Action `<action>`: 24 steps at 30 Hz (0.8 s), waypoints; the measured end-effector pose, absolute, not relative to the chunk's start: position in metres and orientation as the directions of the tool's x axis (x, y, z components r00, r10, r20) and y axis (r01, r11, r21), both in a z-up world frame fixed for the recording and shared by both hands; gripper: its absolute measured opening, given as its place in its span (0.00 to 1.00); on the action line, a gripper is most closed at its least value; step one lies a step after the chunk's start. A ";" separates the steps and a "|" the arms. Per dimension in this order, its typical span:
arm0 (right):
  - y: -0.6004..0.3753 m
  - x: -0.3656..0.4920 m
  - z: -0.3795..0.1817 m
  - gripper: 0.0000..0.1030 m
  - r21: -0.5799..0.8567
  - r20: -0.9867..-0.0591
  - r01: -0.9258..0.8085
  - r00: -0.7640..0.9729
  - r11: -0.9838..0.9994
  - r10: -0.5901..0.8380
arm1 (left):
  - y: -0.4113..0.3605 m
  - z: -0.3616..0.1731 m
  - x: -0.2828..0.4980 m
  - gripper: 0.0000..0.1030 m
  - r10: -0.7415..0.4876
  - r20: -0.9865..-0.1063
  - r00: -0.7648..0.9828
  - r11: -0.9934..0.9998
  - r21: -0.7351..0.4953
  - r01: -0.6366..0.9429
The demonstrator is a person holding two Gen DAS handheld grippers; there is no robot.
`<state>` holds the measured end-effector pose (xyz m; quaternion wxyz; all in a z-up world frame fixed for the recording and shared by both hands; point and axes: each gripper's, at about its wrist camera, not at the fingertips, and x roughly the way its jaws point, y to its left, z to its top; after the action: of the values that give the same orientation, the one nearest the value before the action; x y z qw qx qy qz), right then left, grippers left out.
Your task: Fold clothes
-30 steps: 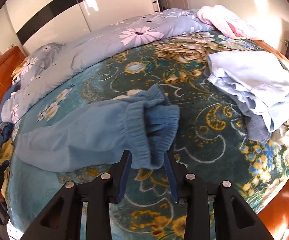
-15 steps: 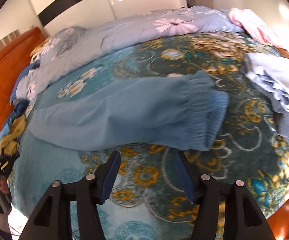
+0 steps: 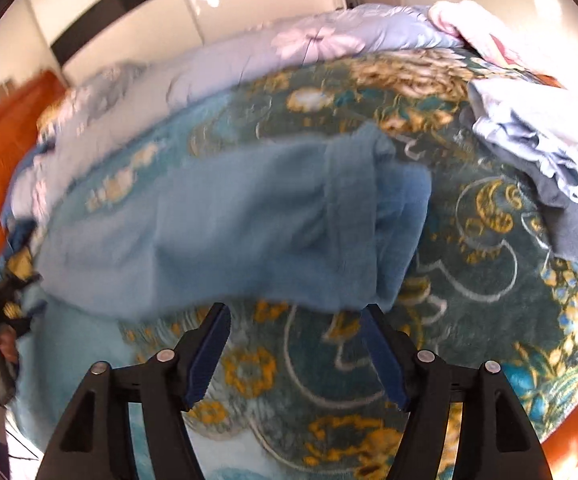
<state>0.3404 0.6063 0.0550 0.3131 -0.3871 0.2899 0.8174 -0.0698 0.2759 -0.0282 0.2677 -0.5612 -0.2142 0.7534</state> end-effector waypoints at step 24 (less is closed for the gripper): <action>0.633 0.342 0.045 0.66 0.288 -0.794 -0.750 -0.534 -0.596 0.289 | 0.285 -0.025 -0.079 0.06 0.716 -0.629 -0.304 -0.680 -0.726 -0.100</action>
<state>0.3422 0.6330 0.0452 0.3181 -0.3628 0.3178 0.8162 -0.0790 0.2855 -0.0245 0.2713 -0.5237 -0.2937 0.7522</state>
